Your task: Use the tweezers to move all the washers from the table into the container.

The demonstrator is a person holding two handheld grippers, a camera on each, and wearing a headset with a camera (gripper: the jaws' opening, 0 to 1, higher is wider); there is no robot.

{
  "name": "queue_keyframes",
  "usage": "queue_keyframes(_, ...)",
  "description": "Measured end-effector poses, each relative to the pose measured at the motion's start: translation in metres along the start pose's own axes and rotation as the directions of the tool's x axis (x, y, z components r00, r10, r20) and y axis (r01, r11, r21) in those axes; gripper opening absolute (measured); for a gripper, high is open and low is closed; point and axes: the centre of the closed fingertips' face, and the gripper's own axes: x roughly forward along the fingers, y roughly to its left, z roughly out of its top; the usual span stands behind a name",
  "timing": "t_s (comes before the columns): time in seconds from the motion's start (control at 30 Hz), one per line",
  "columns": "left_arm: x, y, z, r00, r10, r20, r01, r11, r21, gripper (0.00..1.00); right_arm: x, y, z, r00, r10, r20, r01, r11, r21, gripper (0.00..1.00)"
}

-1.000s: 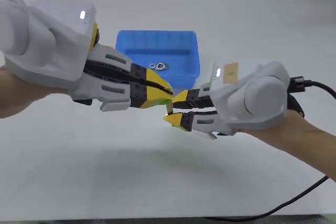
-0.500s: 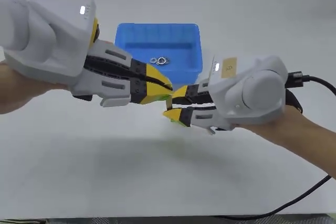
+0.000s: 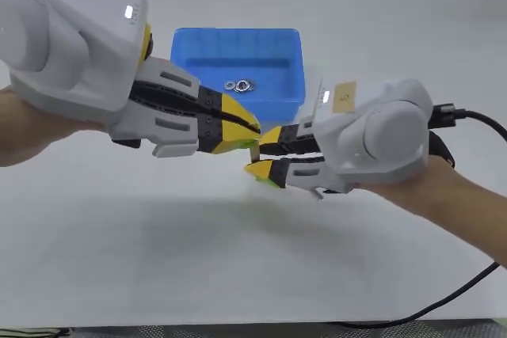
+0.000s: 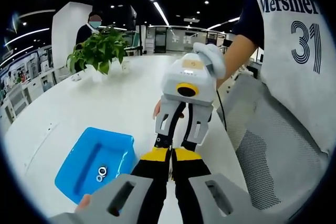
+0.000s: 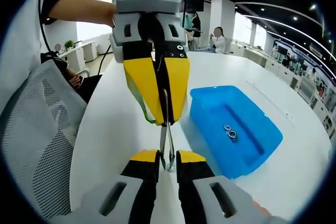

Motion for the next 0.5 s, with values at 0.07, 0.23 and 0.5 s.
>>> queue_keyframes(0.07,-0.0001,0.0002,0.0002,1.0000,0.001,0.000,-0.001,1.000,0.002,0.06,0.0001,-0.0001,0.0002,1.0000,0.000,-0.001,0.000,1.000,0.001,0.14)
queue_keyframes(0.23,-0.0009,-0.0010,0.0001,1.0000,-0.002,-0.009,0.002,1.000,0.011,0.06,-0.0031,0.0005,0.0008,1.0000,0.003,0.002,-0.003,1.000,0.001,0.14)
queue_keyframes(0.5,-0.0011,-0.0042,-0.0006,0.9998,-0.010,-0.015,0.010,1.000,0.008,0.06,-0.0080,0.0024,-0.0012,0.9990,0.045,0.006,-0.045,0.999,-0.008,0.12)
